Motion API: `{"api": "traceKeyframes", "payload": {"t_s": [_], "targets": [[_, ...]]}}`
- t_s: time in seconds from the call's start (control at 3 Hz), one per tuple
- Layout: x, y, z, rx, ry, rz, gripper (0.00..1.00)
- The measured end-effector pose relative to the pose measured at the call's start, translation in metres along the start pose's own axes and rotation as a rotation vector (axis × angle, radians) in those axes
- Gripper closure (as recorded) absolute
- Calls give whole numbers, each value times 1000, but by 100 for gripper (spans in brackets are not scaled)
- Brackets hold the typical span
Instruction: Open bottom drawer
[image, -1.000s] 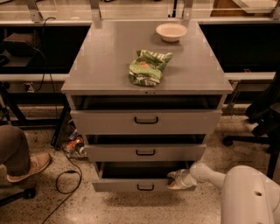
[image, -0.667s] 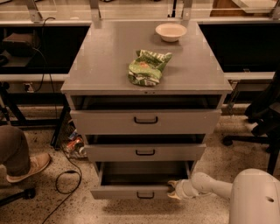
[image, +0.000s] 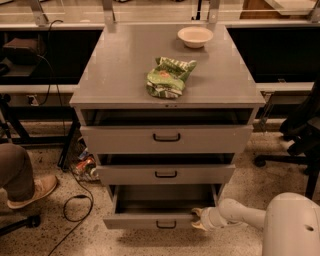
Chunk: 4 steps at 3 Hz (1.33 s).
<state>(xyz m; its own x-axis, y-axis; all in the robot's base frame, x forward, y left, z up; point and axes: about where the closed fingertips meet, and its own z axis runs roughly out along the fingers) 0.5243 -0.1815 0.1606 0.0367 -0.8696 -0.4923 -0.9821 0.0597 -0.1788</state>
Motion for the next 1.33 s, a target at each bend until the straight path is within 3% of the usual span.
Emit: {"api": "traceKeyframes", "payload": {"t_s": [0.67, 1.0, 1.33], "targets": [[-1, 3, -3, -4, 1, 1, 100], [2, 24, -3, -23, -4, 17, 100], [-1, 23, -8, -23, -4, 17, 100]]}}
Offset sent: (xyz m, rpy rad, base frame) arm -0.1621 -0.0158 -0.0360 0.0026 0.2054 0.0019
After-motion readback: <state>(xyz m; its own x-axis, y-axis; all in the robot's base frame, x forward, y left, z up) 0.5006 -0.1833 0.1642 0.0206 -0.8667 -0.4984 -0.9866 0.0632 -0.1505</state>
